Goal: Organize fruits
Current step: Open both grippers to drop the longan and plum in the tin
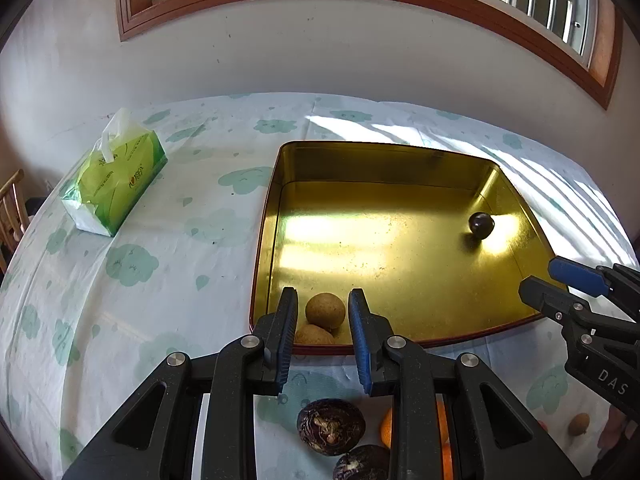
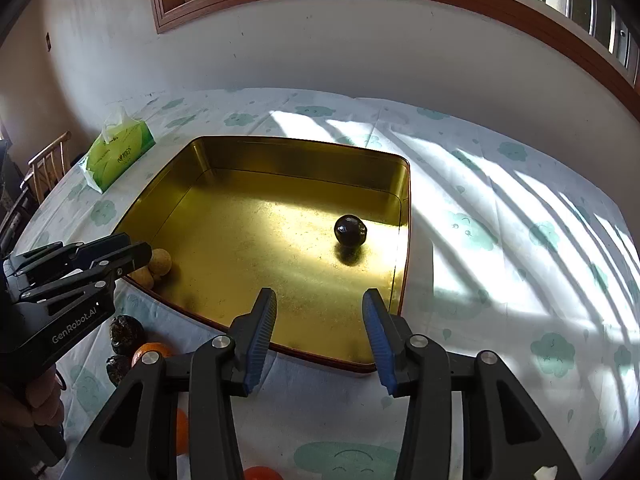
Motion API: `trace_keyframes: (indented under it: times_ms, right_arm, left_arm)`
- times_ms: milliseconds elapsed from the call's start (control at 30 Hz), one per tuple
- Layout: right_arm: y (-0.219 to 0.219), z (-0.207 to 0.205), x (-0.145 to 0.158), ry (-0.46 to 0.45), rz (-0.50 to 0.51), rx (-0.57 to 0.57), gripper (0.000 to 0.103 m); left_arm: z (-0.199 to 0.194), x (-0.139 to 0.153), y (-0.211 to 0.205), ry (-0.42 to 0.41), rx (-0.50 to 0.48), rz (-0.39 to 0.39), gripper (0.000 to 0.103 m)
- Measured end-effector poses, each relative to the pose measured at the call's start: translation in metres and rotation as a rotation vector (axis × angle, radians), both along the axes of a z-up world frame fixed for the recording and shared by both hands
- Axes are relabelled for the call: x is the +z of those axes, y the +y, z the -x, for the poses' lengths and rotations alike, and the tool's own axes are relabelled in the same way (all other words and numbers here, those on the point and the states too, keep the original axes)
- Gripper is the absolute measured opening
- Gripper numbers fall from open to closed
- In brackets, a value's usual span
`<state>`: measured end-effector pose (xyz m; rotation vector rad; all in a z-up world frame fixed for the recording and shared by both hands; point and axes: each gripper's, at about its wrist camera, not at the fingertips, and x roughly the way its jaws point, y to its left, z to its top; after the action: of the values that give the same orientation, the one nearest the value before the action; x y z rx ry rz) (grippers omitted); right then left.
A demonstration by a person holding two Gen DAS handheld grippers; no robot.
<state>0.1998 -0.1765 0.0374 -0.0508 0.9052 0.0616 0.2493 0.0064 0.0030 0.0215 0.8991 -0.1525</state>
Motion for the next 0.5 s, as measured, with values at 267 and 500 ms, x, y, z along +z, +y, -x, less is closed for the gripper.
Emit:
trace_keyframes:
  times_ms: [267, 500]
  right_arm:
    - [-0.001, 0.027, 0.019, -0.035, -0.009, -0.005, 0.043]
    - [-0.005, 0.061, 0.028, -0.055, -0.018, -0.017, 0.043]
  left_arm:
    - [0.027, 0.016, 0.008, -0.023, 0.004, 0.019, 0.028]
    - [0.062, 0.025, 0.018, -0.041, 0.007, 0.025, 0.028]
